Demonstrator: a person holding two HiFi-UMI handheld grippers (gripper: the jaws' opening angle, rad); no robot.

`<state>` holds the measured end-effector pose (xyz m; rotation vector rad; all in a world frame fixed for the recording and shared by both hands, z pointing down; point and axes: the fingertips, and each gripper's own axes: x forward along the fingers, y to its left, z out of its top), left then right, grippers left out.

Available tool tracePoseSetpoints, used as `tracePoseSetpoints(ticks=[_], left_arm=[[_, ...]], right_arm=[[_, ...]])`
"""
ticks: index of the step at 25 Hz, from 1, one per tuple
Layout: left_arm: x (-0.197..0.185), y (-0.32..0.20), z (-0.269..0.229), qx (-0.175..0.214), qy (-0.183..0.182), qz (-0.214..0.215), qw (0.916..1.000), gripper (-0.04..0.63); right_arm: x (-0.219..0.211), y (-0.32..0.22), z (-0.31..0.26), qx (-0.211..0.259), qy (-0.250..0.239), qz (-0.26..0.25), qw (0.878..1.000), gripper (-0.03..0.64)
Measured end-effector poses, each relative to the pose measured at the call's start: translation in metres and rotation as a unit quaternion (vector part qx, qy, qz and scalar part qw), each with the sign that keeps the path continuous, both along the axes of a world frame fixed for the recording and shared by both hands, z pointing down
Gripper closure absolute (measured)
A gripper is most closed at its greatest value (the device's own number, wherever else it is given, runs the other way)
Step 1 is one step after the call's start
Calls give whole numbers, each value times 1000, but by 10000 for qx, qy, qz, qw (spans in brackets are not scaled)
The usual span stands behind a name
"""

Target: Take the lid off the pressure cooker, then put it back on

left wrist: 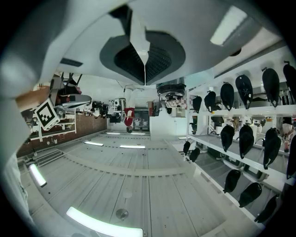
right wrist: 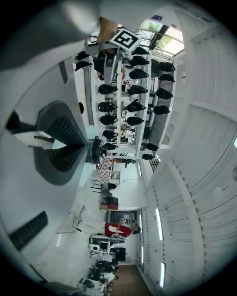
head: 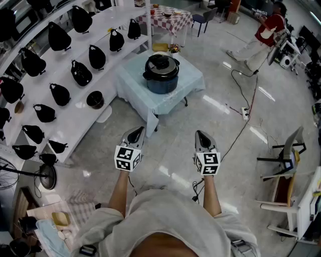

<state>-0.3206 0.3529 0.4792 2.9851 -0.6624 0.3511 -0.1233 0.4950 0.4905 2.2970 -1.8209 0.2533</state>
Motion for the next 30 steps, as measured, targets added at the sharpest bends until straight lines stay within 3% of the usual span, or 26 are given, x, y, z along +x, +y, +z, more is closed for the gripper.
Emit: tracePoseSetpoints(ticks=[8, 12, 13, 14, 15, 17, 18, 20, 30], left_arm=[[1, 3, 2, -29, -5, 13, 10000, 583], [9, 12, 2, 3, 75, 146, 9999, 581], [12, 14, 4, -33, 73, 231, 9997, 550], [15, 17, 5, -99, 72, 325, 9994, 443], [17, 18, 6, -160, 80, 400, 9990, 314], [20, 21, 7, -190, 115, 441, 9988, 271], [20, 22, 8, -188, 125, 427, 9988, 266], [21, 22, 11, -196, 123, 398, 9989, 262], [45, -18, 27, -376, 49, 582, 9976, 264]], right_arm=[[-4, 2, 0, -50, 25, -26, 10000, 618], [-2, 6, -2, 189, -91, -67, 9998, 617], [-1, 7, -3, 256, -126, -67, 9996, 617], [-2, 6, -4, 309, -162, -90, 9993, 617], [-4, 5, -5, 353, -205, -149, 9991, 566], [-8, 1, -6, 413, -244, -288, 9984, 380], [-8, 1, -6, 433, -215, -323, 9983, 339], [-8, -1, -5, 453, -159, -347, 9982, 314], [9, -50, 5, 281, -112, -324, 9990, 316]])
